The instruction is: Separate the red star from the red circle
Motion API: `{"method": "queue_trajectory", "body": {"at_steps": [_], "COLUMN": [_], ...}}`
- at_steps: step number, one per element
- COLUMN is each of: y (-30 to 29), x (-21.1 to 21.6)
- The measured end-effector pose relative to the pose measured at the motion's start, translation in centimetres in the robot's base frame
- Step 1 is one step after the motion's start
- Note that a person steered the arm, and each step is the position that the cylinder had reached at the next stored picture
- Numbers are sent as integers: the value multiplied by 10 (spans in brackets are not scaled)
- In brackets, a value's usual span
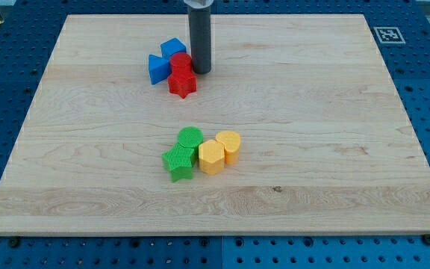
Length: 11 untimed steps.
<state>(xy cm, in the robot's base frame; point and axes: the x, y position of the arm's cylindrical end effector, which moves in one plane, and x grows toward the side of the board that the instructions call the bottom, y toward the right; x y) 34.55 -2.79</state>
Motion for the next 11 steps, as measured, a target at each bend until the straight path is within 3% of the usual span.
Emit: {"method": "queue_trajectory", "body": {"at_steps": [3,6,7,9,11], "y": [7,-40,-54,-53,-48], "x": [45,6,6,53,43]}}
